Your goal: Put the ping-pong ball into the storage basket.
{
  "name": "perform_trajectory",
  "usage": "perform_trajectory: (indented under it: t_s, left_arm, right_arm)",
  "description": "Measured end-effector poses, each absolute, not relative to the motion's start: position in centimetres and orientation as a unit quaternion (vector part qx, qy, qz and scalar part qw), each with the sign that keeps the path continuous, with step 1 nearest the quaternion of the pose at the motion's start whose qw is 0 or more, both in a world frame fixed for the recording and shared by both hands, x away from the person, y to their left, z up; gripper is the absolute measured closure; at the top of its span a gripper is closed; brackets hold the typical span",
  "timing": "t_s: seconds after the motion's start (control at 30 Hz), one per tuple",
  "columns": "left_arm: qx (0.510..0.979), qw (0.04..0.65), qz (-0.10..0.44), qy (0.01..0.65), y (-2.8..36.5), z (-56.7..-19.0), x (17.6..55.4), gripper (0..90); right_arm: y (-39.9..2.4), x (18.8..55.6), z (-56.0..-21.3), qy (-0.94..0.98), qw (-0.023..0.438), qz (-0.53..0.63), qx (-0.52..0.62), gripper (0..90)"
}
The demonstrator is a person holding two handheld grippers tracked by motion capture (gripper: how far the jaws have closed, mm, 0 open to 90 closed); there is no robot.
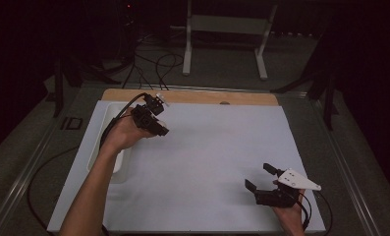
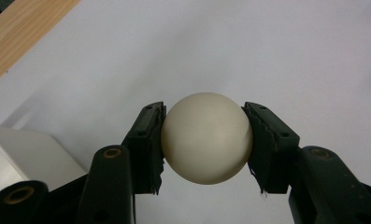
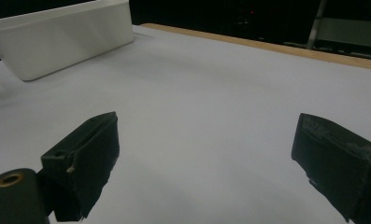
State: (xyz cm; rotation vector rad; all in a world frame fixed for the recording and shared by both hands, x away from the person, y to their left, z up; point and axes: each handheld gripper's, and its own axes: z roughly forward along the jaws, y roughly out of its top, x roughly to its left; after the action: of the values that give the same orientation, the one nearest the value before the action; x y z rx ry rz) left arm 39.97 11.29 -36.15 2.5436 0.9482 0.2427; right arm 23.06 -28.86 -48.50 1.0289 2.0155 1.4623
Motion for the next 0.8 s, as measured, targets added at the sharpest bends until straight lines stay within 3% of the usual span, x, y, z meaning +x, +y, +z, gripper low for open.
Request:
perform_trajectory:
  t_s: [0.8]
  left_arm:
    - [0.908,0.203,0.095,0.354,11.97,-35.99,40.15,51.2]
  right_arm:
    - [-28.91,23.02,-48.47,0.729,0.222,0.530,0.372,7.3]
